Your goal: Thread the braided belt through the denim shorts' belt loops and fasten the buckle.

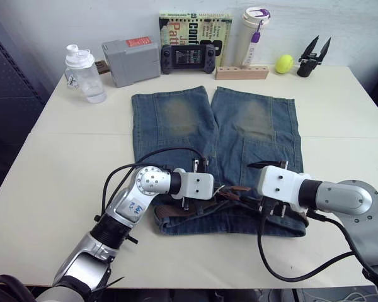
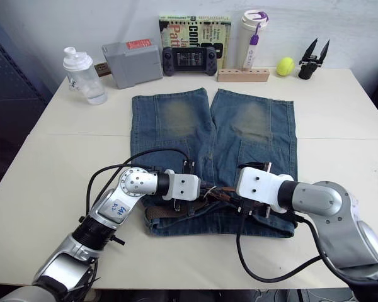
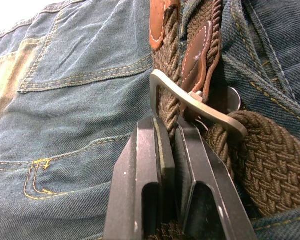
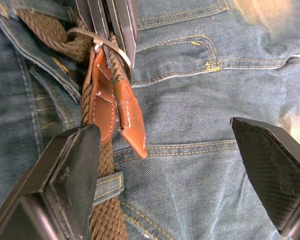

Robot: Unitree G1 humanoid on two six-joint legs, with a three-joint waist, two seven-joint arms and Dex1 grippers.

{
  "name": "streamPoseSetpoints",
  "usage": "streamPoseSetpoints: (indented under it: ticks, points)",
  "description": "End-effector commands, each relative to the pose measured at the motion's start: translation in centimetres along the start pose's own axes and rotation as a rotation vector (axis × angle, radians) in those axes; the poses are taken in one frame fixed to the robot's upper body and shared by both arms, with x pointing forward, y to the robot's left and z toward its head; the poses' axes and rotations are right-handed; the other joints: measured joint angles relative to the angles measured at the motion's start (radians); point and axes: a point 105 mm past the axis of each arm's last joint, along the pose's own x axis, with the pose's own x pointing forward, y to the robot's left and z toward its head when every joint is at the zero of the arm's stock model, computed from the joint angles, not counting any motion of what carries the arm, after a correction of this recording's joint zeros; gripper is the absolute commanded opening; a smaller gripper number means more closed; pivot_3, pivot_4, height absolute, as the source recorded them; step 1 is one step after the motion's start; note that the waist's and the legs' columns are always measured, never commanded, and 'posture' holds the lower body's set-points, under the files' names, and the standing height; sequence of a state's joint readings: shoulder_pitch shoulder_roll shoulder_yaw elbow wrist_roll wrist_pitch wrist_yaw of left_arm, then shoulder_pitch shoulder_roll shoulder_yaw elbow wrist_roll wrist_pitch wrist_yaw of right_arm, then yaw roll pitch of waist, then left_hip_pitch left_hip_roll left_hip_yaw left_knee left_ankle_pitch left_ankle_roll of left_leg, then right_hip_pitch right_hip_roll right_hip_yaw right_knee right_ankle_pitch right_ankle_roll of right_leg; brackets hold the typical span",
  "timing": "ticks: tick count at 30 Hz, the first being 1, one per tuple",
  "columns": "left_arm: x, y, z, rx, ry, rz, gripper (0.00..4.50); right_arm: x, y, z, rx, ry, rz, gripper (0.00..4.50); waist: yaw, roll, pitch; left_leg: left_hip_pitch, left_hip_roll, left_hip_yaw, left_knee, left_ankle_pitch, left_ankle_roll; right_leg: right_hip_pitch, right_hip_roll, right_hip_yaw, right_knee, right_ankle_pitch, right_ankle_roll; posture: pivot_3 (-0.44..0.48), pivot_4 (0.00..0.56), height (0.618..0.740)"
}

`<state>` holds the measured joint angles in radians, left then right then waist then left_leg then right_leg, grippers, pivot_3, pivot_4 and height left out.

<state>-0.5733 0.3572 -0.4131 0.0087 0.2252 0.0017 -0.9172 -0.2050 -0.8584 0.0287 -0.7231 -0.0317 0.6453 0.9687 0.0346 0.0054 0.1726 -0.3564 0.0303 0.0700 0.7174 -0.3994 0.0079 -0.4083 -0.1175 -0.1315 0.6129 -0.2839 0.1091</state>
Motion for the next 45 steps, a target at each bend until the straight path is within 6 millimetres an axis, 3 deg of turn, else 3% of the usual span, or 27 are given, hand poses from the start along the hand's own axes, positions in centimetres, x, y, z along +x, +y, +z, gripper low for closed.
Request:
streamPoseSetpoints:
  ticks: [1, 5, 12, 15, 21, 23, 24, 29, 30, 35, 39, 42, 43, 44, 45]
  points:
    - [0.6, -0.7, 0.6, 0.028, -0.014, -0.03, 0.0, 0.5, -0.4, -0.4, -0.074, 0.018, -0.043, 4.43, 0.0, 0.0, 0.0, 0.0, 0.0, 0.0, 0.0, 0.0, 0.0, 0.0, 0.0, 0.0, 0.0, 0.0, 0.0, 0.0, 0.15, 0.731]
    - [0.6, -0.7, 0.6, 0.033, -0.011, -0.03, 0.0, 0.9, -0.1, -0.3, -0.083, 0.012, -0.038, 4.43, 0.001, 0.0, 0.0, 0.0, 0.0, 0.0, 0.0, 0.0, 0.0, 0.0, 0.0, 0.0, 0.0, 0.0, 0.0, 0.0, 0.15, 0.731]
    - [0.6, -0.5, 0.5, 0.033, -0.005, -0.023, 0.0, 1.4, 0.5, -0.1, -0.091, 0.007, -0.02, 1.58, 0.004, 0.0, 0.0, 0.0, 0.0, 0.0, 0.0, 0.0, 0.0, 0.0, 0.0, 0.0, 0.0, 0.0, 0.0, 0.0, 0.15, 0.731]
    - [0.6, -0.4, 0.5, 0.035, -0.004, -0.019, 0.0, 1.6, 0.8, -0.2, -0.085, 0.01, -0.009, 0.09, 0.004, 0.0, 0.0, 0.0, 0.0, 0.0, 0.0, 0.0, 0.0, 0.0, 0.0, 0.0, 0.0, 0.0, 0.0, 0.0, 0.15, 0.731]
    - [0.5, 0.2, 0.5, 0.042, -0.005, 0.008, 0.0, 2.0, 1.4, -0.1, -0.069, 0.009, 0.003, 0.01, 0.004, 0.0, 0.0, 0.0, 0.0, 0.0, 0.0, 0.0, 0.0, 0.0, 0.0, 0.0, 0.0, 0.0, 0.0, 0.0, 0.15, 0.731]
    - [0.2, 0.7, 0.8, 0.005, -0.035, 0.027, 0.85, 2.1, 1.5, -0.1, -0.065, 0.01, 0.005, 0.0, 0.004, 0.0, 0.0, 0.0, 0.0, 0.0, 0.001, 0.0, 0.0, 0.0, 0.0, 0.0, 0.0, 0.0, 0.0, 0.0, 0.15, 0.731]
    - [-0.1, 0.9, 1.0, -0.004, -0.045, 0.032, 1.02, 2.2, 1.6, -0.1, -0.059, 0.011, 0.007, 0.0, 0.004, 0.0, 0.0, 0.0, 0.0, 0.0, 0.001, 0.0, 0.0, 0.0, 0.0, 0.0, 0.0, 0.0, 0.0, 0.0, 0.15, 0.731]
    - [-1.7, 2.0, 0.9, -0.046, -0.048, 0.079, 3.14, 2.3, 1.8, -0.1, -0.045, 0.012, 0.004, 0.0, 0.002, 0.0, 0.0, 0.0, 0.0, 0.0, 0.0, 0.0, 0.0, 0.0, 0.0, 0.0, 0.0, 0.0, 0.0, 0.0, 0.15, 0.731]
    - [-2.8, 2.1, 0.8, -0.079, -0.057, 0.082, 3.65, 2.3, 1.8, -0.1, -0.043, 0.011, -0.004, 0.0, 0.002, 0.0, 0.0, 0.0, 0.0, 0.0, 0.0, 0.0, 0.0, 0.0, 0.0, 0.0, 0.0, 0.0, 0.0, 0.0, 0.15, 0.731]
    - [-7.7, 2.8, 0.6, -0.283, -0.119, 0.14, 3.65, 2.0, 1.7, -0.2, -0.028, -0.007, -0.04, 0.0, -0.008, 0.0, 0.0, 0.0, 0.001, -0.001, 0.0, 0.0, 0.0, -0.001, 0.0, 0.0, 0.0, 0.0, 0.0, 0.0, 0.15, 0.731]
    - [-9.9, 2.5, 1.0, -0.457, -0.205, 0.157, 3.65, 1.8, 1.6, -0.3, -0.038, -0.025, -0.075, 0.0, -0.006, 0.0, 0.0, 0.0, 0.001, -0.002, 0.0, 0.0, 0.0, 0.0, 0.0, 0.0, 0.0, 0.0, 0.0, 0.0, 0.15, 0.731]
    - [-10.6, 1.7, 1.3, -0.573, -0.271, 0.147, 2.88, 1.5, 1.6, -0.6, -0.039, -0.029, -0.093, 0.0, -0.006, 0.0, 0.0, 0.0, 0.001, -0.002, 0.0, 0.0, 0.0, 0.0, 0.0, 0.0, 0.0, 0.0, 0.0, 0.0, 0.15, 0.731]
    - [-10.5, 0.9, 1.4, -0.609, -0.278, 0.106, 2.42, 1.4, 1.6, -0.7, -0.04, -0.03, -0.097, 0.0, -0.007, 0.0, 0.0, 0.0, 0.001, -0.002, 0.0, 0.0, 0.0, 0.0, 0.0, 0.0, -0.001, 0.0, 0.0, 0.0, 0.15, 0.731]
    - [-10.3, 0.3, 1.5, -0.631, -0.279, 0.076, 2.36, 1.3, 1.7, -0.8, -0.041, -0.032, -0.1, 0.0, -0.008, 0.0, 0.0, 0.0, 0.001, -0.002, 0.0, 0.0, 0.0, 0.0, 0.0, 0.001, -0.001, 0.0, 0.0, 0.0, 0.15, 0.731]
    - [-10.3, -0.1, 1.6, -0.646, -0.278, 0.059, 1.75, 1.3, 1.7, -0.8, -0.042, -0.034, -0.101, 0.0, -0.009, 0.0, 0.0, 0.0, 0.001, -0.002, -0.001, 0.0, 0.0, 0.0, 0.0, 0.001, -0.001, 0.0, 0.0, 0.0, 0.15, 0.731]
